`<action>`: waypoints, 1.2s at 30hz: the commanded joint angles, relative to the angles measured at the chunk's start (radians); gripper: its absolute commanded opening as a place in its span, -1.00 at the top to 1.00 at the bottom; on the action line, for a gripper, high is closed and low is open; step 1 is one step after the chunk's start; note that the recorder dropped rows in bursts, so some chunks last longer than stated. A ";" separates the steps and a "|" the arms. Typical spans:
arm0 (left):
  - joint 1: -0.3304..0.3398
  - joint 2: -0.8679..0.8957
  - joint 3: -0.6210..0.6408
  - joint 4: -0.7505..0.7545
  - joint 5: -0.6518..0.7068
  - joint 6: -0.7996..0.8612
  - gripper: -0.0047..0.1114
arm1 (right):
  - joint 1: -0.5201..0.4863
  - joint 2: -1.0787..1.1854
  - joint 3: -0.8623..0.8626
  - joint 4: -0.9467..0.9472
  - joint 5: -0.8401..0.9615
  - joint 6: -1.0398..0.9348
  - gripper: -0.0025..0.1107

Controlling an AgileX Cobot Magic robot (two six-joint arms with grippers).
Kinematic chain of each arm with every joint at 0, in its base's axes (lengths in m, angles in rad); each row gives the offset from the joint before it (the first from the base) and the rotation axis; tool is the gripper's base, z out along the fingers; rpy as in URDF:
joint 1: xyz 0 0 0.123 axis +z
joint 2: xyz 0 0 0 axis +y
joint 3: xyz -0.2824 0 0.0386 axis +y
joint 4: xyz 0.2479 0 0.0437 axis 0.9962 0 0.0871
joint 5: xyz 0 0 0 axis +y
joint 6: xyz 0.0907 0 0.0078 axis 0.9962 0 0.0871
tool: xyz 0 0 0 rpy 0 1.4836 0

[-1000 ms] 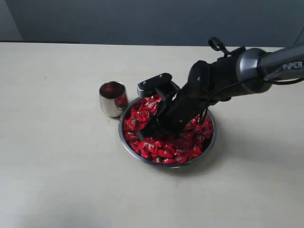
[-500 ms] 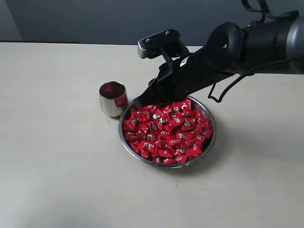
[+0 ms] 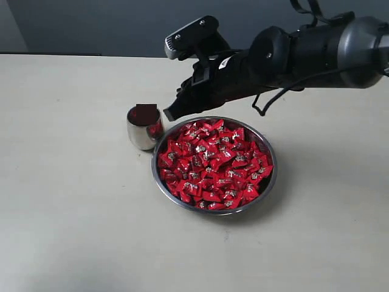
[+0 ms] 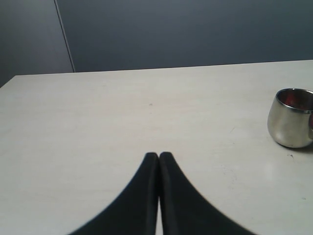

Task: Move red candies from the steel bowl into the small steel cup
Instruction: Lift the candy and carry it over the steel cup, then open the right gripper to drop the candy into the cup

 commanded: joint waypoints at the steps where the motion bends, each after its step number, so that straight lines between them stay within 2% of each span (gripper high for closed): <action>1: 0.001 -0.004 0.004 -0.003 -0.002 -0.002 0.91 | 0.017 0.045 -0.079 0.011 0.045 -0.081 0.97; 6: 0.001 -0.004 0.004 -0.003 -0.002 -0.002 0.91 | 0.017 0.109 -0.184 0.038 0.136 -0.149 0.97; 12: 0.001 -0.004 0.004 -0.003 -0.002 -0.002 0.91 | 0.017 0.185 -0.305 0.185 0.285 -0.329 0.97; 19: 0.001 -0.004 0.004 -0.003 -0.002 -0.002 0.91 | 0.017 0.265 -0.427 0.203 0.366 -0.341 0.97; 36: 0.001 -0.004 0.004 -0.003 -0.002 -0.002 0.91 | 0.016 0.357 -0.501 0.143 0.346 -0.311 0.97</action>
